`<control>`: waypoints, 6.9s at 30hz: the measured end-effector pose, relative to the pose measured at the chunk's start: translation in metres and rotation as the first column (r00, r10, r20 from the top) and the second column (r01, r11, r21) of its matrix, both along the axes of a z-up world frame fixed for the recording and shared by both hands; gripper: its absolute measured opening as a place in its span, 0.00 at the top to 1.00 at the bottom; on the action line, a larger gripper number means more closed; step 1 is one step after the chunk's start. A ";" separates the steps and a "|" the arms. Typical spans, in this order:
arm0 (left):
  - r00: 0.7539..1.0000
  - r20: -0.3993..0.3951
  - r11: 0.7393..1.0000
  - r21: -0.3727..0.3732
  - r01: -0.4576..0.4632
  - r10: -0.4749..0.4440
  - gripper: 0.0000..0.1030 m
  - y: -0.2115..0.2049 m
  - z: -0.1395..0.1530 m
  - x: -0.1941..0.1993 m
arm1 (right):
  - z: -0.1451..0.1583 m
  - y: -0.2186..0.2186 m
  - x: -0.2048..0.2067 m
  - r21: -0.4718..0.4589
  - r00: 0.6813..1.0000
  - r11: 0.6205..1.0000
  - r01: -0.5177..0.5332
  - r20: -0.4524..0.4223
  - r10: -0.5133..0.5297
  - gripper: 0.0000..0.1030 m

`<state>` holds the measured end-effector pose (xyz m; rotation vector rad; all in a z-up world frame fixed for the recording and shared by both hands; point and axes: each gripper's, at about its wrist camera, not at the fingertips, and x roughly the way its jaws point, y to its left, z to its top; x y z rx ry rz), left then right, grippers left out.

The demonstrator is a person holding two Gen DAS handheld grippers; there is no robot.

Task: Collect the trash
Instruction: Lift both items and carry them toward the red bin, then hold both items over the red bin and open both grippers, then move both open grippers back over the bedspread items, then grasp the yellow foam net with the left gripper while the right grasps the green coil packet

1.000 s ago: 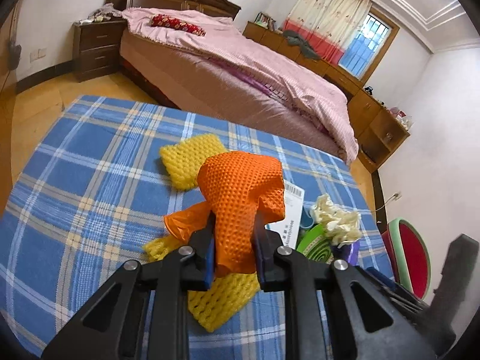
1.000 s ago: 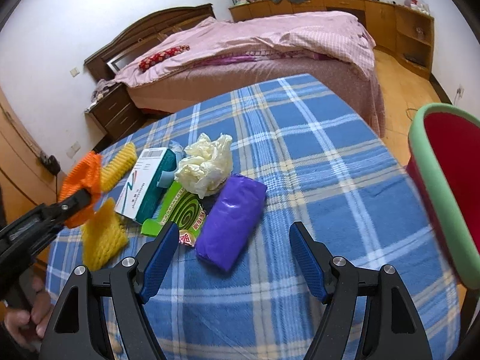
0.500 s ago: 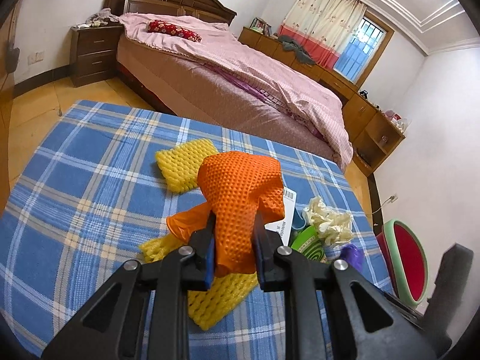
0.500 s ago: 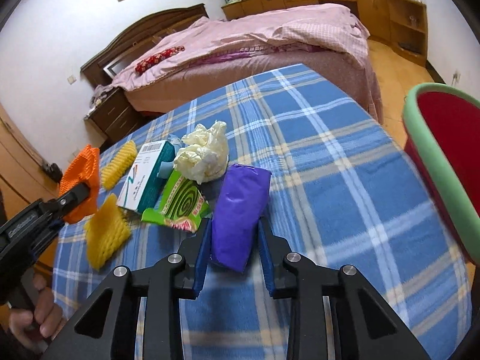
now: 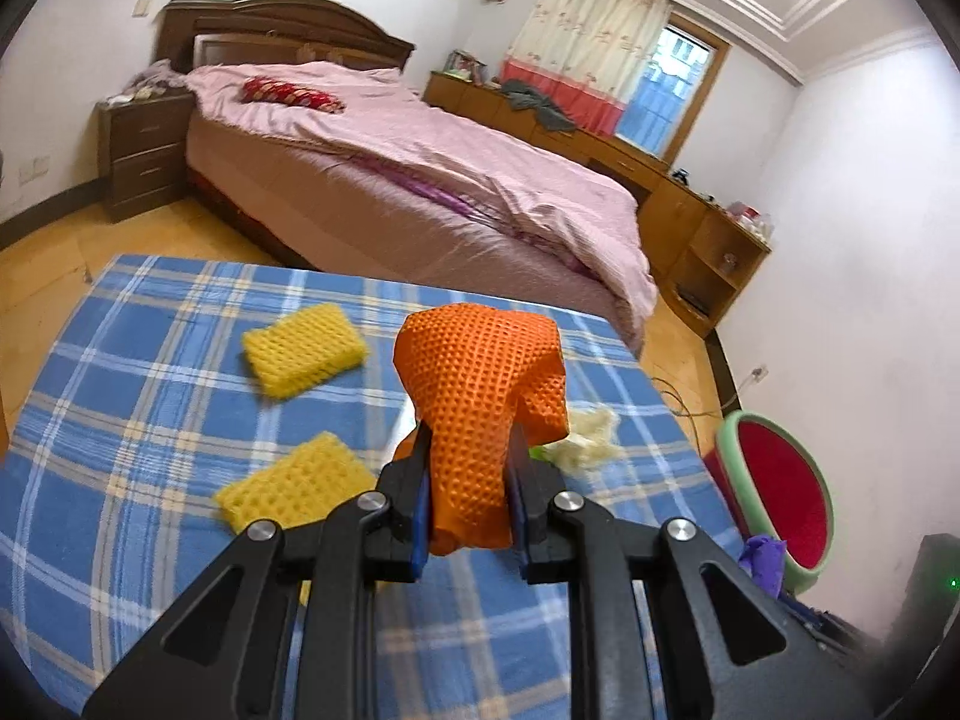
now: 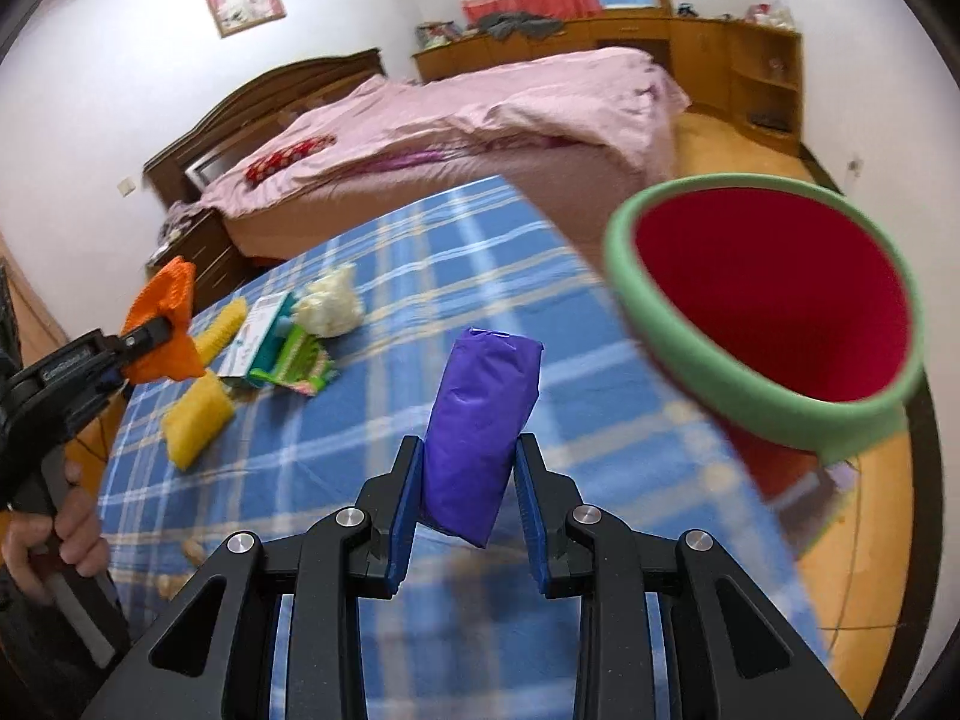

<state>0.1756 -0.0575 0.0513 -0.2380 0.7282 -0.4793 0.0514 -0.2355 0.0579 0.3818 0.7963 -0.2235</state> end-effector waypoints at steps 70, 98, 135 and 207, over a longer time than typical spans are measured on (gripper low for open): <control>0.847 -0.104 0.817 0.227 0.531 -0.522 0.66 -0.322 -0.028 -0.076 | -0.002 -0.218 -0.044 0.046 0.971 0.977 0.208 0.113 -0.212 0.68; 0.915 -0.062 0.895 0.187 0.404 -0.400 0.65 -0.235 0.015 -0.087 | 0.032 -0.161 -0.067 0.070 0.968 0.981 0.180 0.166 -0.189 0.38; 0.993 -0.106 0.951 0.309 -0.019 0.054 0.52 0.007 -0.026 0.017 | 0.024 -0.042 -0.014 0.063 0.992 0.998 0.027 0.118 -0.034 0.26; 0.969 -0.092 0.972 0.056 -0.226 0.231 0.83 0.088 -0.047 0.020 | -0.044 0.096 0.164 -0.067 0.927 0.928 -0.367 -0.110 0.359 0.21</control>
